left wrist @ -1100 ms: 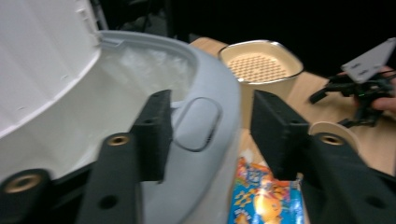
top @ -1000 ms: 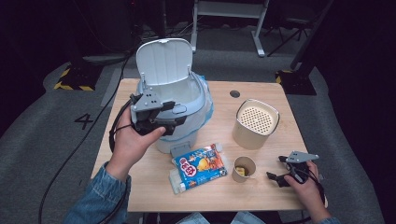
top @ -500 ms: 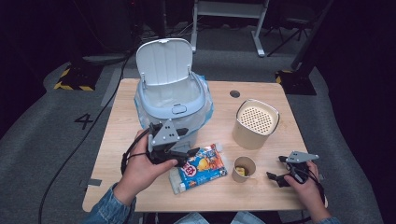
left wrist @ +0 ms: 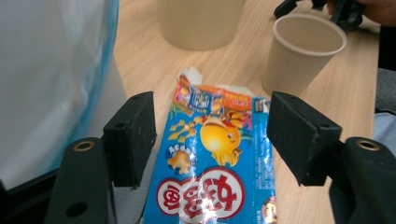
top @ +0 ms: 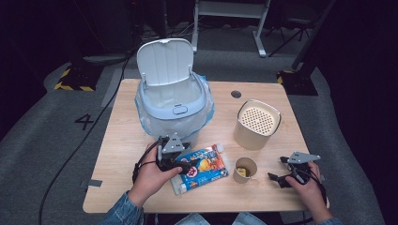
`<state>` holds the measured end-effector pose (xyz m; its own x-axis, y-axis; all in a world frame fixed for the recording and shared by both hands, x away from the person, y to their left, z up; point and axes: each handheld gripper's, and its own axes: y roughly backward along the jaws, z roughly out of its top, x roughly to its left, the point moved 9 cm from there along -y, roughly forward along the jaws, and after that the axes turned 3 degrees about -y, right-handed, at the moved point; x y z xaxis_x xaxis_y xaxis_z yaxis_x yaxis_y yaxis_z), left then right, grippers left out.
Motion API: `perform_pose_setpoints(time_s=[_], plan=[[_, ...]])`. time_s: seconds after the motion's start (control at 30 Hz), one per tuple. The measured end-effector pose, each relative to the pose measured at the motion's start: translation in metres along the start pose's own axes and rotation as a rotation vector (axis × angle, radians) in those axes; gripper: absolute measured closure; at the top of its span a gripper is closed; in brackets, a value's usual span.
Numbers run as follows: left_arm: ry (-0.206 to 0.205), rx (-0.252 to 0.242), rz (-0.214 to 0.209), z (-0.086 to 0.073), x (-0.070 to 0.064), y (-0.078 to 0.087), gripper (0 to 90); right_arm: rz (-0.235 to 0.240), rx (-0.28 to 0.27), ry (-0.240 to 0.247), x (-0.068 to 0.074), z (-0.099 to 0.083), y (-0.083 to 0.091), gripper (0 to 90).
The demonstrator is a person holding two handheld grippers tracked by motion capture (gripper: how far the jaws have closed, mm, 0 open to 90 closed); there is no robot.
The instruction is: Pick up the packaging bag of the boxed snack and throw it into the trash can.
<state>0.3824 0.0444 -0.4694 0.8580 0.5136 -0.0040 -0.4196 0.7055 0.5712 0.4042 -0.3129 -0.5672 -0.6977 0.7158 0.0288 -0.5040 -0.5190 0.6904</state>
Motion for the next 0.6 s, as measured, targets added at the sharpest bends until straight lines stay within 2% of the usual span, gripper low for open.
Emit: perform_pose_setpoints(time_s=[0.03, 0.07, 0.1, 0.17, 0.27, 0.37, 0.6], plan=[[0.01, 0.024, 0.008, -0.008, 0.005, -0.008, 33.9, 0.0, 0.0, 0.0, 0.0, 0.0, 0.0, 6.4], [0.01, 0.024, 0.008, -0.008, 0.005, -0.008, 33.9, 0.0, 0.0, 0.0, 0.0, 0.0, 0.0, 6.4], [0.01, 0.059, 0.031, -0.016, 0.011, -0.014, 33.9, 0.0, 0.0, 0.0, 0.0, 0.0, 0.0, 6.5], [-0.01, 0.102, 0.057, -0.023, 0.017, -0.02, 33.9, 0.0, 0.0, 0.0, 0.0, 0.0, 0.0, 6.5], [0.007, 0.126, 0.048, -0.029, 0.02, -0.027, 33.6, 0.0, 0.0, 0.0, 0.0, 0.0, 0.0, 6.5], [0.017, 0.153, 0.023, -0.032, 0.02, -0.034, 37.4, 0.0, 0.0, 0.0, 0.0, 0.0, 0.0, 6.5], [0.004, 0.199, 0.011, -0.037, 0.018, -0.047, 38.6, 0.0, 0.0, 0.0, 0.0, 0.0, 0.0, 6.4]])
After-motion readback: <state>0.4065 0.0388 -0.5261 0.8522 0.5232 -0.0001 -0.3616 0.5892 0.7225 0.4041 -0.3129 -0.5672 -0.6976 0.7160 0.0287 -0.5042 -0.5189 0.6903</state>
